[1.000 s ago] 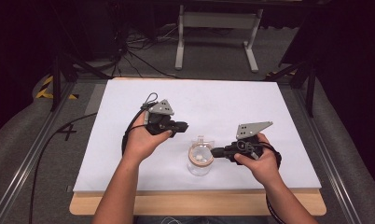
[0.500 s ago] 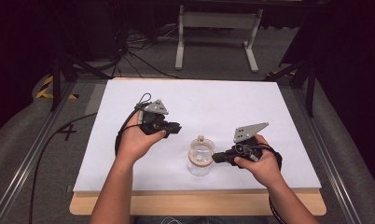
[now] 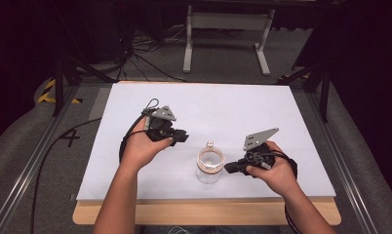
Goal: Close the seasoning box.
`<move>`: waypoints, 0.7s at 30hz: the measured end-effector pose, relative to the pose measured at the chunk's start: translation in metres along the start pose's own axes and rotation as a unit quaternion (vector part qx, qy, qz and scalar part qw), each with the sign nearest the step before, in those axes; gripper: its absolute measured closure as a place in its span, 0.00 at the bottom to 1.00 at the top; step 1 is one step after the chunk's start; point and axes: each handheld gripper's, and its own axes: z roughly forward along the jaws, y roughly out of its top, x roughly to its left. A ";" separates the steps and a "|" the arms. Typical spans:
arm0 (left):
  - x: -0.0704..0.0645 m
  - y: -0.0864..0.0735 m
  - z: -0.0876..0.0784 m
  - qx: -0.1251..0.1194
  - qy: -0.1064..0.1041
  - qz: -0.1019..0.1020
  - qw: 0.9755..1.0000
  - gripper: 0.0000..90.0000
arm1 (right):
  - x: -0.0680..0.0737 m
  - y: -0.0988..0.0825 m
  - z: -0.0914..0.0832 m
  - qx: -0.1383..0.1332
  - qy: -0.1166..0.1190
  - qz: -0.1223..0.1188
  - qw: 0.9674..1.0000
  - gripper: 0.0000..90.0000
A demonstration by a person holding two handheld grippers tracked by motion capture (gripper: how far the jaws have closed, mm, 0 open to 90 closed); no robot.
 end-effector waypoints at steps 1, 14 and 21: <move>0.000 0.000 -0.001 0.000 0.000 0.000 1.000 0.86 | 0.000 0.000 -0.001 -0.002 -0.001 -0.001 1.000 1.00; 0.003 -0.008 -0.007 -0.015 0.013 -0.023 1.000 0.74 | -0.010 0.001 -0.027 -0.084 -0.027 0.010 0.996 0.77; 0.006 -0.016 -0.017 -0.020 0.027 -0.038 0.999 0.69 | -0.027 -0.001 -0.048 -0.127 -0.070 0.028 0.989 0.65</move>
